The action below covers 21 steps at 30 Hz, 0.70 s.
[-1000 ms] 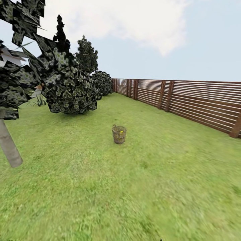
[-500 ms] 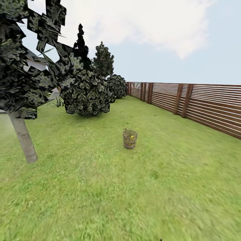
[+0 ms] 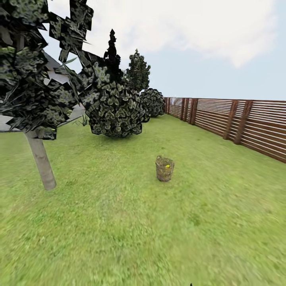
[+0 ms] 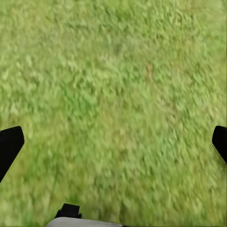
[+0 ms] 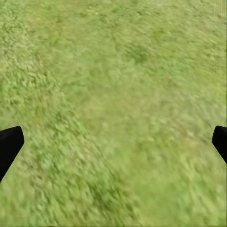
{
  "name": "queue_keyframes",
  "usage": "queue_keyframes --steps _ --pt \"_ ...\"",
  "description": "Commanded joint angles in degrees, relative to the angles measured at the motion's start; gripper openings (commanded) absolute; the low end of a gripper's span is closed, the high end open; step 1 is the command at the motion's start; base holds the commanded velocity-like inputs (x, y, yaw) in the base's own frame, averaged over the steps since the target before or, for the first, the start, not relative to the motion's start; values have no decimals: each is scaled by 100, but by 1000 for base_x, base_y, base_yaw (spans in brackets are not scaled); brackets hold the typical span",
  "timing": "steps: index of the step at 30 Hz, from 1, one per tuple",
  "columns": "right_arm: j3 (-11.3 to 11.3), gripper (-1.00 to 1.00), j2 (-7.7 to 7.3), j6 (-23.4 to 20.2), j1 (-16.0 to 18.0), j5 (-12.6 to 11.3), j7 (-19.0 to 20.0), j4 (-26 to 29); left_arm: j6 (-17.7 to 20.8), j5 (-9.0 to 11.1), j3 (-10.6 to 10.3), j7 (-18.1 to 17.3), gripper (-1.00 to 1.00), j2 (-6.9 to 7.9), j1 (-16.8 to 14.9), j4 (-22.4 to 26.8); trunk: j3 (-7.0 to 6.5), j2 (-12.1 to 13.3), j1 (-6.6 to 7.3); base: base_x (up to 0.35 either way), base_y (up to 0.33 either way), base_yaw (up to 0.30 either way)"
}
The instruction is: Take the three Easter eggs out of the wicker basket on the lawn in the garden, then place them on the lawn next to a single tree (choose any tree) so that all three eggs are next to the same tree and none are left in the basket.
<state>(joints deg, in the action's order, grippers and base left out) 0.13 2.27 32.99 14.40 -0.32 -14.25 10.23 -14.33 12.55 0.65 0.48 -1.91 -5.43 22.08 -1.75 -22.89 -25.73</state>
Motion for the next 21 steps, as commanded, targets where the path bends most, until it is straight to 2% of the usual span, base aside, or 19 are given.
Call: queue_keyframes --steps 1,21 --pt "4 100 1 14 2 -3 -16 -4 -17 12 5 5 100 -2 -2 -3 2 -3 -5 300 -199 56" --pt "4 100 1 14 2 4 -16 -4 -17 20 14 10 100 -2 -2 -4 2 -3 -5 247 -244 6"
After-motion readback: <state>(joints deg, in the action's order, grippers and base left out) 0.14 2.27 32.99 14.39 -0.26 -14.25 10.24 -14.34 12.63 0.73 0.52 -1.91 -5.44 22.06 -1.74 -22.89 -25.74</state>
